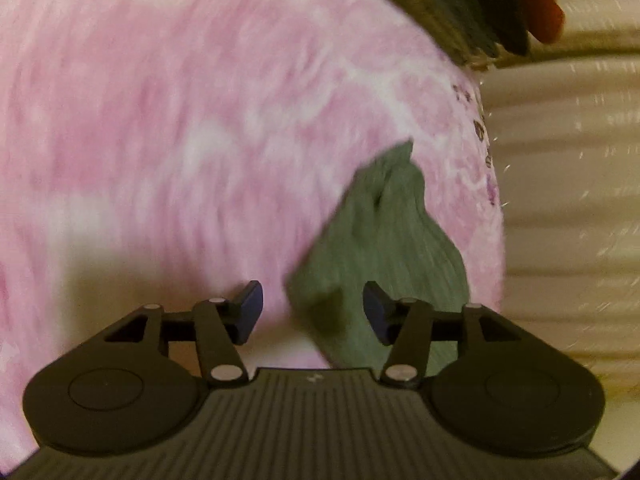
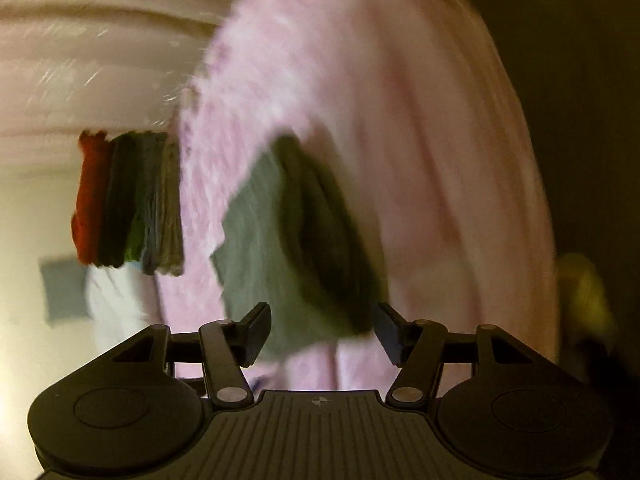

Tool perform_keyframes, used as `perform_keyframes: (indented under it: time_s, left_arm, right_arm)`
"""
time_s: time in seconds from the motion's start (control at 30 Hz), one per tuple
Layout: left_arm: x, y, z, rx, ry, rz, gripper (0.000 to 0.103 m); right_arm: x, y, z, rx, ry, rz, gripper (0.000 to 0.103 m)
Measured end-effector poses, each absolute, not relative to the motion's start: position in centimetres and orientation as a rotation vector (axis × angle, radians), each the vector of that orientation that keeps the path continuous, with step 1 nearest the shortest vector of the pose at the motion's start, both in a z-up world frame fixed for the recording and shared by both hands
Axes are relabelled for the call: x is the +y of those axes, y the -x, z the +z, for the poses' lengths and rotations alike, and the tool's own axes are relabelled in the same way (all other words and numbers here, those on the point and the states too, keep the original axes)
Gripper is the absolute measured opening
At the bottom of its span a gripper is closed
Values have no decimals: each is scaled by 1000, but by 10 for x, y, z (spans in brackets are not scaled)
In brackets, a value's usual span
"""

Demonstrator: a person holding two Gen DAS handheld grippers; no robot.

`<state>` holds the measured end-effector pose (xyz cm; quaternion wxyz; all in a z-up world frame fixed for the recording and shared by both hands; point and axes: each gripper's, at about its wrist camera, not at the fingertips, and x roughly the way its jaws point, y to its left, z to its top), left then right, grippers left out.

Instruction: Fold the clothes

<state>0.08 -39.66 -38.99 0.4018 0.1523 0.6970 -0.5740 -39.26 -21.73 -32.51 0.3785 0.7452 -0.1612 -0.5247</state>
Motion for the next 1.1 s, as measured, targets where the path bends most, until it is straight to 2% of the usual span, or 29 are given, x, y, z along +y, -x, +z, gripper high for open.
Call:
perform_keyframes:
  time_s: [0.03,0.07,0.17,0.2,0.23,0.27,0.3,0.43,0.6,0.7,0.73,0.77,0.8,0.83,0.9,1.1]
  left_arm:
    - [-388,-1,-394,1809,-357,-1417,59]
    - [-383,2,-399,1838,-332,-1389,60]
    - [-386,11,-407,1828,-255,-1379,58]
    - [-389,13,-406,1808,-266,-1397,30]
    - [-391,14,-405,1788,-276,-1414,3]
    - [-393,15,-403,1778,-282,-1428,3]
    - [-393,13,-400,1780,-282,-1441,2]
    - [-381,14,-379,1765,-303,-1542,2]
    - [-347,25,-389,1795,-340,-1541,4]
    - [-336,24,-407,1810,-362,-1477,12]
    - [-337,20,-406,1826,-347,-1468,15]
    - [-340,17,-402,1811,-360,-1473,16]
    - [-344,15,-394,1759,-402,-1496,17]
    - [-349,13,-386,1695,-449,-1526,19]
    - [-361,4,-369,1579,-523,-1585,22]
    - [-419,23,-338,1274,-679,-1852,20]
  right_arm:
    - [-216,389,-332,-459,-1931,-1328,60]
    - [-217,387,-338,-506,-1938,-1331,60]
    - [-226,385,-353,-559,-1888,-1416,60]
    - [-228,386,-357,-572,-1881,-1441,55]
    - [-230,387,-358,-576,-1878,-1448,19]
    - [-234,389,-356,-542,-1872,-1454,13]
    - [-238,392,-351,-495,-1853,-1463,10]
    - [-243,411,-314,-345,-1740,-1494,7]
    - [-251,427,-298,-89,-1587,-1557,7]
    - [-251,426,-323,-36,-1601,-1555,8]
    - [-250,428,-326,-44,-1608,-1550,16]
    - [-250,431,-325,-52,-1614,-1548,43]
    - [-249,434,-321,-43,-1608,-1556,53]
    - [-249,437,-316,-19,-1584,-1571,57]
    - [-254,442,-305,47,-1517,-1585,57]
    - [-282,444,-288,108,-1340,-1560,57]
